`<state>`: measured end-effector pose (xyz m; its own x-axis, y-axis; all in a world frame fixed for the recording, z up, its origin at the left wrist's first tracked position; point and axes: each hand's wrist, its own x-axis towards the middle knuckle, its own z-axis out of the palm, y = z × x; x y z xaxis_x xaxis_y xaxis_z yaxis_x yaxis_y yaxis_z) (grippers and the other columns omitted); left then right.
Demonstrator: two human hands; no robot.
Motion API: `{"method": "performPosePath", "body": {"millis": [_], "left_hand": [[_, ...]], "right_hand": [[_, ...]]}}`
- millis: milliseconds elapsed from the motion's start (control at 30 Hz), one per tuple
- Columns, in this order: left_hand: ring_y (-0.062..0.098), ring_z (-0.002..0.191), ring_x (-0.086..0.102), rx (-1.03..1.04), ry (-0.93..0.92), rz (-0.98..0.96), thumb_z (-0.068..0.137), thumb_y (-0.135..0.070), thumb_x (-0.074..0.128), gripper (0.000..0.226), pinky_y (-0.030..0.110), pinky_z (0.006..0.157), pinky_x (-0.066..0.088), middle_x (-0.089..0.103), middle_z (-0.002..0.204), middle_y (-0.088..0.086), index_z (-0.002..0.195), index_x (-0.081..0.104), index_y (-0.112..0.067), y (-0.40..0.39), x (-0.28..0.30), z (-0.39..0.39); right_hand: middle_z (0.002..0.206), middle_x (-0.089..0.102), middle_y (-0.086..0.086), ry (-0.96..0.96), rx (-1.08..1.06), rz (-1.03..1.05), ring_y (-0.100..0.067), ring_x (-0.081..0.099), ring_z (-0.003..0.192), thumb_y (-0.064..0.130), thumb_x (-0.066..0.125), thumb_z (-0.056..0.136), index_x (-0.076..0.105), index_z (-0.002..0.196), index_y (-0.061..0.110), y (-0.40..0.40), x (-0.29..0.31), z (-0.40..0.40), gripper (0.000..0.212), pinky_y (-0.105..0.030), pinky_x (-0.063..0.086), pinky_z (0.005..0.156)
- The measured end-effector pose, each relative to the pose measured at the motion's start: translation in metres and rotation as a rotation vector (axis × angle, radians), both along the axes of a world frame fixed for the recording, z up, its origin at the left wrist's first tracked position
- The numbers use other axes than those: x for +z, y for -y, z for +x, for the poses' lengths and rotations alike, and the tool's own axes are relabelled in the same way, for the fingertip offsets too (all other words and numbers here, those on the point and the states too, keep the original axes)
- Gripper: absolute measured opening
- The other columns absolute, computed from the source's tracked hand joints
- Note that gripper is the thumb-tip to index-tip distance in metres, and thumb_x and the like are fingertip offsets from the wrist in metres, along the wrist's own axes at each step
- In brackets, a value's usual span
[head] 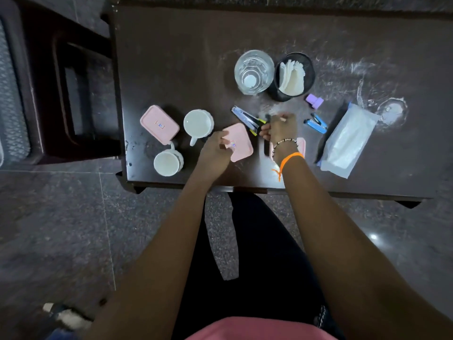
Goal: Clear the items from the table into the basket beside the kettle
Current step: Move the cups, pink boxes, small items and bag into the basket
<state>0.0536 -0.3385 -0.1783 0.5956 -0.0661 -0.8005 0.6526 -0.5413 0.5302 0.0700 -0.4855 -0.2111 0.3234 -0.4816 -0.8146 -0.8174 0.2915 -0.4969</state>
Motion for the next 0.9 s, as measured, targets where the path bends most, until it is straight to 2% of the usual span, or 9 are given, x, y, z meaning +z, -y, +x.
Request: {"method": "performPosePath", "body": {"millis": [133, 267, 400, 467, 533, 633, 700, 800, 900], "left_hand": [[0.013, 0.095, 0.052, 0.067, -0.035, 0.046, 0.088, -0.004, 0.054, 0.036, 0.029, 0.094, 0.041, 0.054, 0.104, 0.003, 0.124, 0.053, -0.007, -0.034, 0.000, -0.027], [0.018, 0.091, 0.053, 0.215, -0.003, 0.119, 0.088, -0.004, 0.052, 0.024, 0.028, 0.088, 0.042, 0.059, 0.098, 0.011, 0.111, 0.058, -0.004, -0.069, 0.002, -0.045], [0.032, 0.107, 0.056, 0.417, -0.010, 0.324, 0.086, -0.005, 0.051, 0.023, 0.036, 0.092, 0.044, 0.061, 0.116, 0.020, 0.108, 0.054, -0.001, -0.108, -0.005, -0.050], [0.035, 0.111, 0.055, 0.455, -0.048, 0.383, 0.087, -0.010, 0.052, 0.029, 0.035, 0.091, 0.043, 0.058, 0.120, 0.021, 0.114, 0.047, 0.000, -0.130, -0.015, -0.050], [0.037, 0.111, 0.057, 0.438, -0.130, 0.363, 0.088, -0.019, 0.054, 0.039, 0.038, 0.096, 0.047, 0.057, 0.123, 0.021, 0.121, 0.043, -0.001, -0.149, -0.030, -0.047], [0.040, 0.104, 0.063, 0.318, -0.215, 0.266, 0.090, -0.024, 0.052, 0.044, 0.048, 0.093, 0.051, 0.060, 0.120, 0.025, 0.128, 0.045, -0.003, -0.165, -0.046, -0.036], [0.041, 0.102, 0.064, 0.192, -0.185, 0.252, 0.089, -0.021, 0.049, 0.040, 0.049, 0.090, 0.052, 0.062, 0.117, 0.024, 0.125, 0.049, -0.005, -0.169, -0.052, -0.028], [0.044, 0.099, 0.063, 0.096, -0.094, 0.240, 0.083, -0.009, 0.045, 0.034, 0.048, 0.088, 0.053, 0.064, 0.109, 0.029, 0.114, 0.057, 0.002, -0.173, -0.047, -0.018], [0.042, 0.102, 0.061, 0.055, -0.029, 0.244, 0.081, -0.006, 0.048, 0.032, 0.038, 0.089, 0.051, 0.064, 0.111, 0.027, 0.110, 0.061, 0.002, -0.183, -0.025, -0.016]], "right_hand": [[0.054, 0.048, -0.008, -0.007, 0.155, 0.061, -0.001, 0.042, 0.020, 0.000, 0.037, 0.089, 0.041, 0.070, 0.020, -0.042, 0.006, -0.018, 0.028, -0.021, 0.036, 0.038], [0.055, 0.050, -0.007, -0.025, 0.313, 0.110, 0.000, 0.044, 0.022, 0.001, 0.037, 0.090, 0.046, 0.070, 0.017, -0.085, 0.009, -0.029, 0.027, -0.013, 0.036, 0.032], [0.055, 0.053, -0.008, -0.041, 0.378, 0.117, -0.002, 0.046, 0.025, 0.006, 0.039, 0.092, 0.043, 0.067, 0.019, -0.126, 0.004, -0.025, 0.029, -0.016, 0.038, 0.035], [0.054, 0.054, -0.009, -0.055, 0.363, 0.085, -0.008, 0.049, 0.030, 0.010, 0.039, 0.094, 0.044, 0.076, 0.013, -0.142, -0.001, -0.016, 0.019, -0.019, 0.037, 0.035], [0.055, 0.056, -0.010, -0.070, 0.313, 0.033, -0.011, 0.050, 0.032, 0.015, 0.042, 0.093, 0.045, 0.089, 0.007, -0.152, -0.009, -0.005, 0.009, -0.018, 0.035, 0.033], [0.063, 0.058, -0.011, -0.136, 0.293, -0.025, -0.012, 0.051, 0.034, 0.021, 0.042, 0.095, 0.052, 0.095, -0.001, -0.156, -0.024, 0.008, 0.024, -0.017, 0.031, 0.029], [0.072, 0.063, -0.014, -0.165, 0.277, -0.112, -0.011, 0.052, 0.029, 0.013, 0.044, 0.090, 0.052, 0.109, -0.006, -0.156, -0.030, 0.014, 0.028, -0.015, 0.031, 0.026], [0.092, 0.061, -0.022, -0.139, 0.220, -0.211, -0.009, 0.050, 0.021, 0.001, 0.043, 0.083, 0.044, 0.104, 0.002, -0.162, -0.028, 0.018, 0.021, -0.010, 0.029, 0.024], [0.089, 0.056, -0.019, -0.086, 0.170, -0.223, -0.005, 0.045, 0.018, 0.001, 0.040, 0.083, 0.044, 0.106, 0.001, -0.175, -0.010, 0.015, 0.023, -0.010, 0.028, 0.025]]}}
